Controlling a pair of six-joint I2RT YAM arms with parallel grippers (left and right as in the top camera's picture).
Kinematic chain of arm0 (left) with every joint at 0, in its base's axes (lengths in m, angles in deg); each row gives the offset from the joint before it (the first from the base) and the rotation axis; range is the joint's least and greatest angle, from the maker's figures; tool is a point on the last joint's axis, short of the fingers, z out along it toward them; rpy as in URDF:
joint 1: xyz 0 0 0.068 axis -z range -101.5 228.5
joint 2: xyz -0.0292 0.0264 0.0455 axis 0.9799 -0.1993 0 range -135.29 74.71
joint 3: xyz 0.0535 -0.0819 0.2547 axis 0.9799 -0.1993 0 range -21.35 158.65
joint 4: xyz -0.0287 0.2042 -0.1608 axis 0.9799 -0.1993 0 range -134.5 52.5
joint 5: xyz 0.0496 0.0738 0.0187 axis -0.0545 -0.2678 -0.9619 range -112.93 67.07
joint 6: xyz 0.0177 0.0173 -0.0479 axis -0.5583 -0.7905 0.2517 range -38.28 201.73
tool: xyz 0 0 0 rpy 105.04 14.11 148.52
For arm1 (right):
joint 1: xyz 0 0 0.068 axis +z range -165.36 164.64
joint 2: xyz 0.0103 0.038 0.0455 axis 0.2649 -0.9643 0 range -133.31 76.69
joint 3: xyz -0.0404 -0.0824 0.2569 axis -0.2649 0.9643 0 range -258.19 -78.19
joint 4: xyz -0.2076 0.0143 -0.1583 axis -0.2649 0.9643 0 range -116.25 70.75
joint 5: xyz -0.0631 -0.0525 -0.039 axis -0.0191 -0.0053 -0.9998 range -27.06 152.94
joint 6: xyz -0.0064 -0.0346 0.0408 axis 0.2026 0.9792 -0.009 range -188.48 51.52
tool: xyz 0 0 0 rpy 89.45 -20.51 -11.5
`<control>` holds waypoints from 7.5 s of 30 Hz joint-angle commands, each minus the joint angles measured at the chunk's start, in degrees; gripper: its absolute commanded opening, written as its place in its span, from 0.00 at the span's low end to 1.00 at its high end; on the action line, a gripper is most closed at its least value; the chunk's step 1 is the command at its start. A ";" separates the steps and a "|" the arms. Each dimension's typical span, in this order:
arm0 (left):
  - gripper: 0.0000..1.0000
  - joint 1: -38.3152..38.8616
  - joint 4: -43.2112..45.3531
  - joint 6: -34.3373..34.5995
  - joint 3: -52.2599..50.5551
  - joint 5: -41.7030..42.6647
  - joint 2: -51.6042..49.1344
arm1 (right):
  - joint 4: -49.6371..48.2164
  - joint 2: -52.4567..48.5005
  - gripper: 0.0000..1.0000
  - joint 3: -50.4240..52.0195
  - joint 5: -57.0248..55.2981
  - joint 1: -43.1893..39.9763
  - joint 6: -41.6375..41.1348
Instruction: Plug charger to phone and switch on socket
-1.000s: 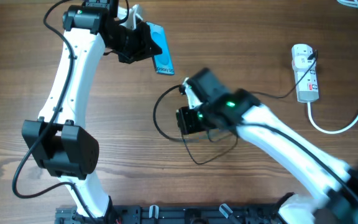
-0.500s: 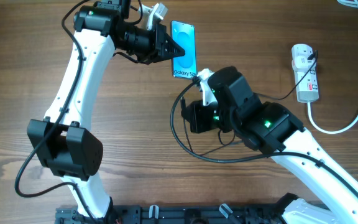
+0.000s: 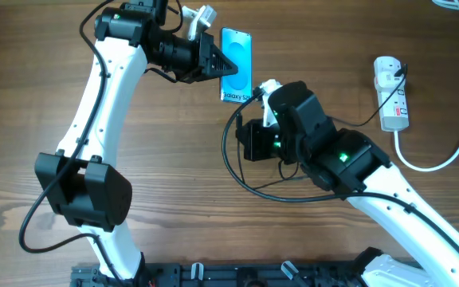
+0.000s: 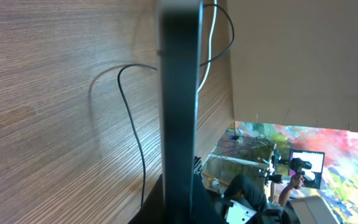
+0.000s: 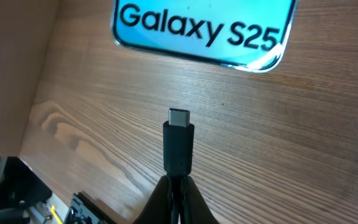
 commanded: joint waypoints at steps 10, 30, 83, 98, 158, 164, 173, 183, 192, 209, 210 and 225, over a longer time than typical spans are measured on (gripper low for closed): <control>0.04 2.03 -0.52 -3.89 0.68 0.33 1.81 | -2.05 -3.34 0.04 -0.87 -2.03 -0.57 -0.20; 0.04 1.92 0.98 -3.89 0.68 -1.29 1.81 | -1.73 -3.32 0.04 -0.87 -0.92 -1.97 -0.96; 0.04 1.90 -0.33 -3.89 0.68 0.46 1.81 | -2.27 -3.32 0.04 -0.87 3.85 -2.75 -3.19; 0.04 1.92 -0.57 -3.91 0.68 0.90 1.81 | -2.43 -3.32 0.04 -0.87 3.87 -3.02 -4.72; 0.04 0.35 -4.98 -2.97 -0.42 -11.82 1.31 | 1.99 -3.32 0.99 -0.87 10.47 -5.07 0.28; 0.04 2.03 -2.67 -2.58 -5.51 -12.07 -2.32 | 9.29 -3.32 1.00 -0.81 10.03 -5.07 3.28; 0.04 2.89 7.21 -0.42 -8.81 -12.09 -8.63 | 11.04 -3.32 1.00 1.29 10.03 -4.94 4.02; 0.04 5.81 10.73 -0.15 -8.81 -15.17 -14.86 | 9.60 -3.34 1.00 1.66 10.10 -4.94 2.80; 0.04 7.06 13.07 2.82 -8.81 -16.15 -18.86 | 9.27 -4.57 1.00 1.66 10.08 -4.94 2.86; 0.05 7.32 13.57 2.82 -8.81 -16.15 -22.45 | 8.90 -9.81 1.00 1.66 10.69 -4.96 2.78; 0.08 7.32 13.70 2.80 -8.81 -16.22 -22.45 | 8.90 -9.81 1.00 1.66 10.69 -4.96 2.80; 0.24 7.32 12.15 2.82 -8.81 -23.96 -22.49 | 9.53 -9.81 1.00 1.66 10.69 -4.96 2.80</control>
